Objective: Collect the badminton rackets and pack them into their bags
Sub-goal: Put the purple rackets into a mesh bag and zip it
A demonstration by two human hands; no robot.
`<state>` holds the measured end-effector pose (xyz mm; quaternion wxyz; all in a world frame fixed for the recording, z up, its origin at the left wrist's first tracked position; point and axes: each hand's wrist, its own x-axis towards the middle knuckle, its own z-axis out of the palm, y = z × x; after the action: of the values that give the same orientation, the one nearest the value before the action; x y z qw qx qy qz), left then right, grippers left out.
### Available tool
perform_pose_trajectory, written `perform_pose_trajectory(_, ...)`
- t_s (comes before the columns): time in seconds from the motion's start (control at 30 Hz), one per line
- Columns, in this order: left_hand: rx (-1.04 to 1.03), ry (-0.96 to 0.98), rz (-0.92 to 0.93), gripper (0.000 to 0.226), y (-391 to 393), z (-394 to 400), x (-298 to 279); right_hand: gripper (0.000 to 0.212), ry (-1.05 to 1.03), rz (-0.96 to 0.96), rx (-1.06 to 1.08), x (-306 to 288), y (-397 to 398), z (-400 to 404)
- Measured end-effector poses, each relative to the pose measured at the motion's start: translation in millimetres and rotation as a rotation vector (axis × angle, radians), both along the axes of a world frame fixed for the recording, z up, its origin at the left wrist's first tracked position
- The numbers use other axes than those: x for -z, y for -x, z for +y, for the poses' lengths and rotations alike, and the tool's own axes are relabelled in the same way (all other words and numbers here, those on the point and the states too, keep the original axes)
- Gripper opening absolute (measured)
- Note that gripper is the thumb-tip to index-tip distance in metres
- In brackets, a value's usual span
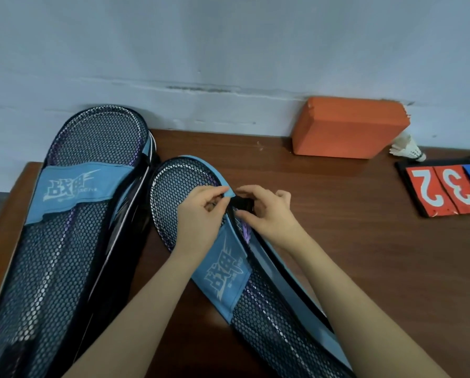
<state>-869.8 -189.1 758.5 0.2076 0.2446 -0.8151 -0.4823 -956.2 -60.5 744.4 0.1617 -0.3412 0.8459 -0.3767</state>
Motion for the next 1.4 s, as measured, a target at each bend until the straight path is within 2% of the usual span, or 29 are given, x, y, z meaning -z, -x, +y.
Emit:
perform_pose_trajectory(0.1, -0.028, -0.044, 0.009, 0.020, -2, 1, 0, 0.037, 0.001, -0.119, -0.012, -3, 0, 7)
perform_pose_trajectory(0.2, -0.075, -0.116, 0.012, 0.019, -2, 2, 0, 0.028, 0.099, -0.162, -0.004, -2, -1, 16)
perform_pose_trajectory(0.3, -0.098, -0.168, 0.012, 0.019, -3, 3, 0, 0.020, 0.188, -0.143, -0.010, -10, 1, 18)
perform_pose_trajectory(0.43, -0.058, -0.158, 0.037, 0.021, -7, 6, -2, 0.009, 0.329, -0.011, 0.040, -28, 8, 7)
perform_pose_trajectory(0.6, -0.016, -0.113, 0.057, 0.028, -6, 13, -10, 0.011, 0.391, -0.233, 0.094, -30, 15, -13)
perform_pose_trajectory(0.77, -0.066, -0.030, 0.008, 0.032, 0, 16, -13, 0.015, 0.451, -0.327, 0.097, -26, 24, -23)
perform_pose_trajectory(0.87, -0.108, -0.041, 0.020, 0.022, 8, 18, -14, 0.015, 0.431, -0.356, 0.095, -25, 27, -26)
perform_pose_trajectory(1.03, -0.081, -0.060, 0.040, 0.020, 12, 19, -16, 0.007, 0.434, -0.518, 0.277, -18, 30, -30)
perform_pose_trajectory(1.07, -0.062, -0.034, 0.031, 0.017, 12, 19, -16, 0.004, 0.421, -0.501, 0.320, -15, 29, -31)
perform_pose_trajectory(1.17, -0.039, 0.025, 0.007, 0.018, 15, 15, -13, 0.021, 0.398, -0.288, 0.359, -7, 26, -26)
perform_pose_trajectory(1.3, -0.020, 0.058, 0.003, 0.026, 20, 12, -9, 0.018, 0.420, -0.219, 0.194, -4, 12, -3)
perform_pose_trajectory(1.4, -0.008, 0.075, 0.019, 0.026, 23, 10, -5, 0.025, 0.309, -0.151, 0.145, 3, 3, 6)
